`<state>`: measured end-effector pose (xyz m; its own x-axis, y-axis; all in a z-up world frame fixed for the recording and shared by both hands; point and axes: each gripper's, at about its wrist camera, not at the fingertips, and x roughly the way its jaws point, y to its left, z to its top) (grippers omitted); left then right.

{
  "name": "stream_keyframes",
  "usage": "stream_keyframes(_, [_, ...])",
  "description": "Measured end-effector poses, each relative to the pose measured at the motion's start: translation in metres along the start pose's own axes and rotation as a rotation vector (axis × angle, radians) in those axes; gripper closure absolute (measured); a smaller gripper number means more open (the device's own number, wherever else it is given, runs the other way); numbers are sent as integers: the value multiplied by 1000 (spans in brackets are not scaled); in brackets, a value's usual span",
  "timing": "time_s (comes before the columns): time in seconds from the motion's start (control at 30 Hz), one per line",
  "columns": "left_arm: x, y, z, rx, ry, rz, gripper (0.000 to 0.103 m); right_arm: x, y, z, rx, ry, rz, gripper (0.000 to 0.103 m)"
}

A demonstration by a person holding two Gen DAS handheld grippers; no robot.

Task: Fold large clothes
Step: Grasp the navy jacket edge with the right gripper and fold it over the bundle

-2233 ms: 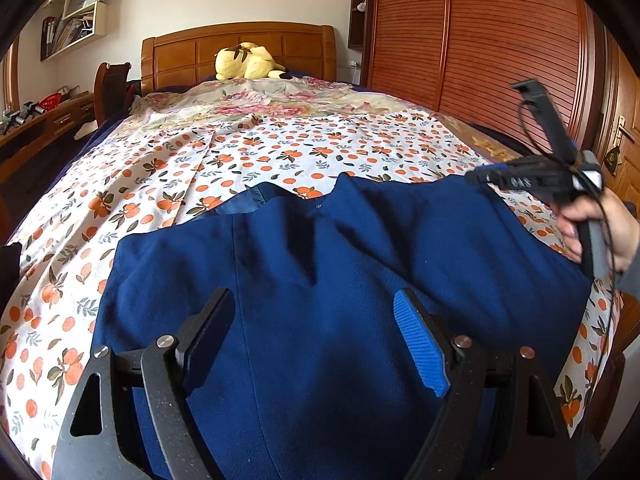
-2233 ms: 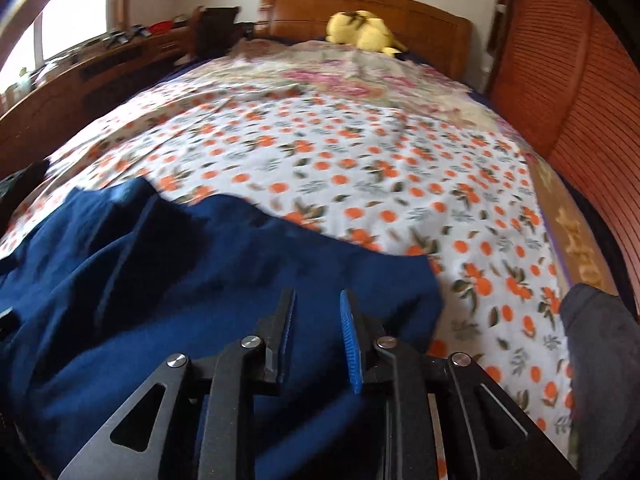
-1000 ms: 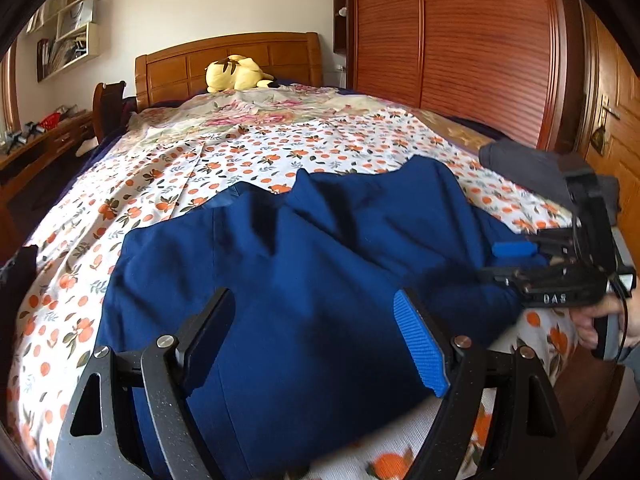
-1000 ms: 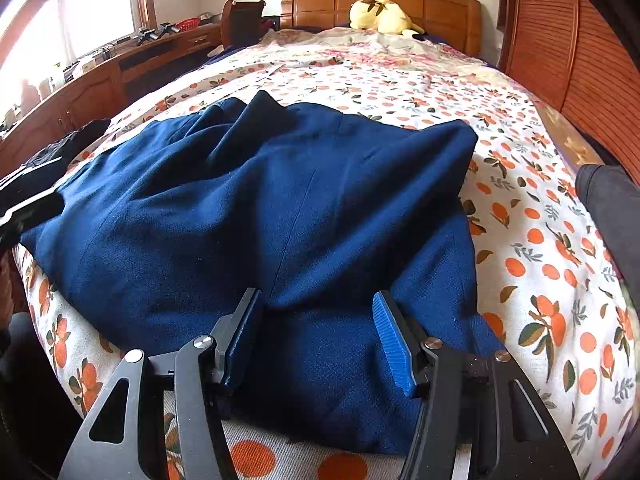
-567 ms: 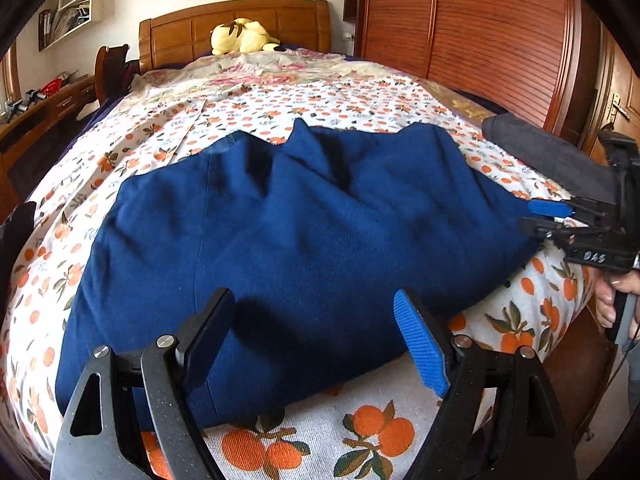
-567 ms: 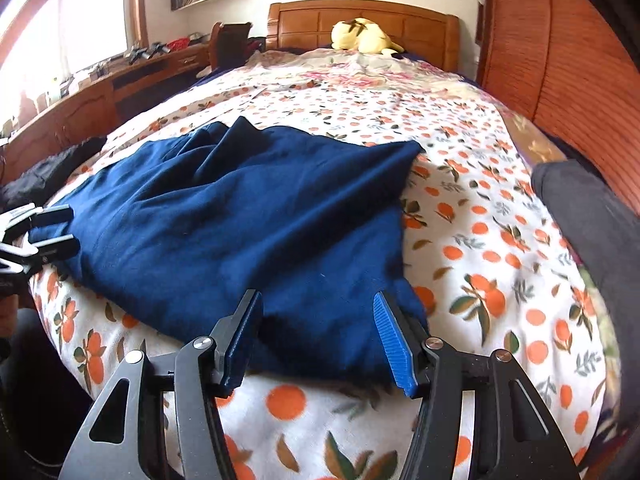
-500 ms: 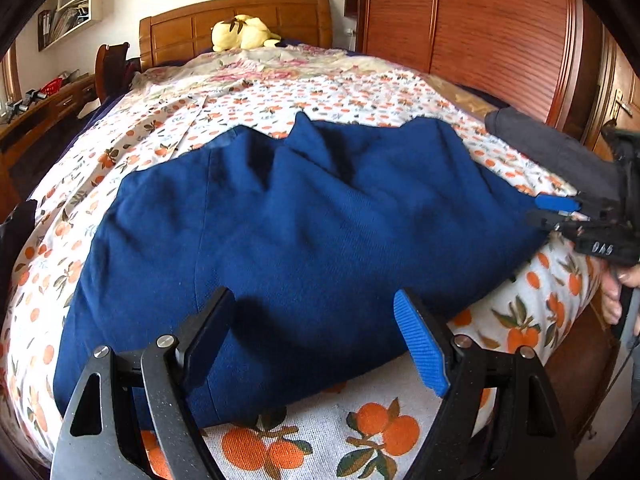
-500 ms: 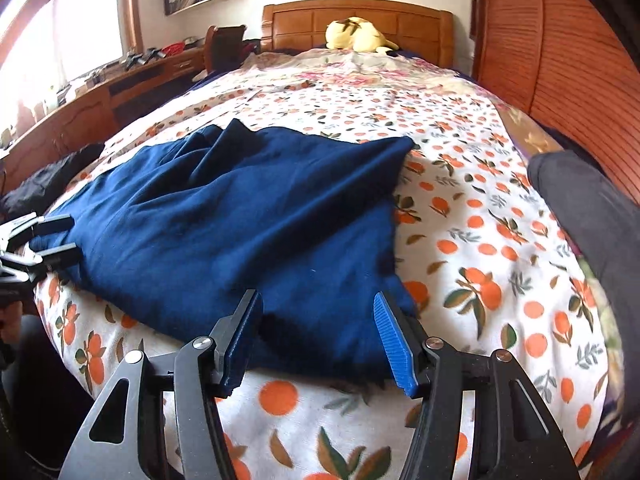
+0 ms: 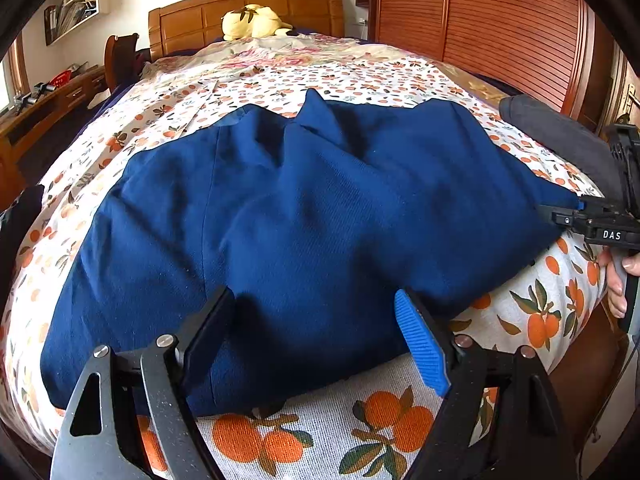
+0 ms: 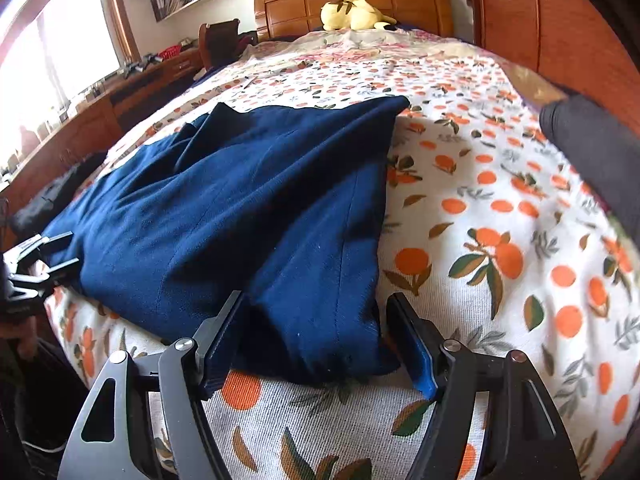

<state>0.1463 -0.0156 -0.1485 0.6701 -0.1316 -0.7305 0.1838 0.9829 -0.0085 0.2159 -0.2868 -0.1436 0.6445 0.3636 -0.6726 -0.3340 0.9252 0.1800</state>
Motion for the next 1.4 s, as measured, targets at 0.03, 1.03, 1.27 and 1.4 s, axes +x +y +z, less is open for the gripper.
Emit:
stream_keyframes(0.03, [0, 0, 0, 0, -2, 1, 21, 0, -1, 0, 2, 2, 6, 31])
stream_keyframes(1.03, [-50, 56, 7, -44, -194, -141, 20, -35, 60, 52, -15, -106, -45, 89])
stream_keyframes(1.27, [-67, 92, -8, -98, -222, -137, 20, -47, 133, 81, -113, -204, 3, 89])
stream_keyframes(1.4, [-78, 115, -20, -134, -242, -101, 20, -37, 191, 105, -196, -233, 75, 89])
